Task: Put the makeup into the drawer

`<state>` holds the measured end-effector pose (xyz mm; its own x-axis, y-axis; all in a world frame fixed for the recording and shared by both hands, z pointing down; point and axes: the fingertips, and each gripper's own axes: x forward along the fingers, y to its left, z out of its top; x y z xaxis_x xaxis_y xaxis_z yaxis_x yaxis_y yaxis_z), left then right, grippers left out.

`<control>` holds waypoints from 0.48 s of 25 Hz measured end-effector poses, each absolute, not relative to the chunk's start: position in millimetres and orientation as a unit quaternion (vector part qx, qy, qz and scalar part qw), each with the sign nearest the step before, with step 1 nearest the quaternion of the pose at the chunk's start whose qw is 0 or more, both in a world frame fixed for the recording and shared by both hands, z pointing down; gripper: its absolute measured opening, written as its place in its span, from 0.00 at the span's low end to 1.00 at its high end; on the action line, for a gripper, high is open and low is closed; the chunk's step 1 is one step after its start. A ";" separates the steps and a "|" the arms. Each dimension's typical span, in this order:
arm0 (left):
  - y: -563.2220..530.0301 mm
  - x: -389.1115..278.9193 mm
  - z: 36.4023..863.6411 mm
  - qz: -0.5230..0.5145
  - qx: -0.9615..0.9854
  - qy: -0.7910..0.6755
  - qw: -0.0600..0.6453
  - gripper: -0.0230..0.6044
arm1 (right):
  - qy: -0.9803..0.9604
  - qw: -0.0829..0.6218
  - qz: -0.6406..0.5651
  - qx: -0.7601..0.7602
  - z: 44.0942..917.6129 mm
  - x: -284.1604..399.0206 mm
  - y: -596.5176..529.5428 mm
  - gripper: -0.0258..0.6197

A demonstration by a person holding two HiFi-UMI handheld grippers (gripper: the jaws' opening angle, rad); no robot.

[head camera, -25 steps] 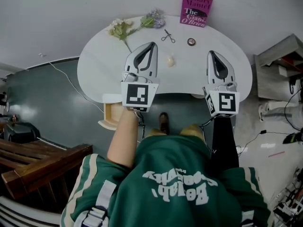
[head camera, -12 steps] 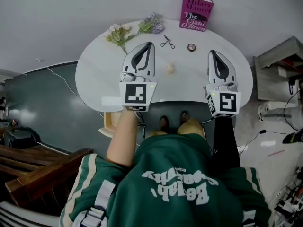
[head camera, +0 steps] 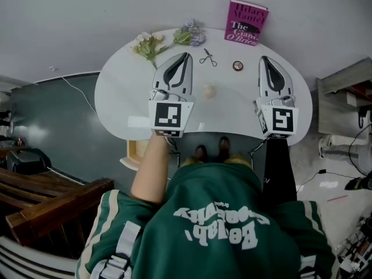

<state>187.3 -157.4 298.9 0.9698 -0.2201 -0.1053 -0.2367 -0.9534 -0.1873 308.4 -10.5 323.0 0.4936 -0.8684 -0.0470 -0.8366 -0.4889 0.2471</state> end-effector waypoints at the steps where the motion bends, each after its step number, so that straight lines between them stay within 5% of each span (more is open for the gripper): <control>1: -155.9 190.8 302.3 0.033 -0.988 0.113 0.098 0.06 | -0.496 0.093 -0.080 0.860 323.2 311.1 -9.9 0.05; 4: -153.1 206.0 329.2 -0.005 -0.992 0.098 0.075 0.08 | -0.494 0.087 -0.074 0.862 327.0 320.0 -6.4 0.05; 5: -151.4 212.6 343.2 -0.022 -0.994 0.087 0.060 0.17 | -0.495 0.089 -0.073 0.861 329.1 322.8 -5.4 0.05; 6: -148.7 219.4 359.0 -0.043 -0.995 0.075 0.047 0.39 | -0.495 0.090 -0.072 0.862 330.9 325.5 -4.2 0.05; 12: -124.5 242.8 479.7 -0.208 -0.978 0.015 -0.006 0.46 | -0.486 0.092 -0.061 0.867 338.8 340.0 11.5 0.05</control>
<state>242.8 -124.5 479.7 0.9130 -0.0267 0.4071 -0.0321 -0.9995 0.0064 340.0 11.5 338.8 0.5204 -0.8537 -0.0175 -0.8312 -0.5111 0.2188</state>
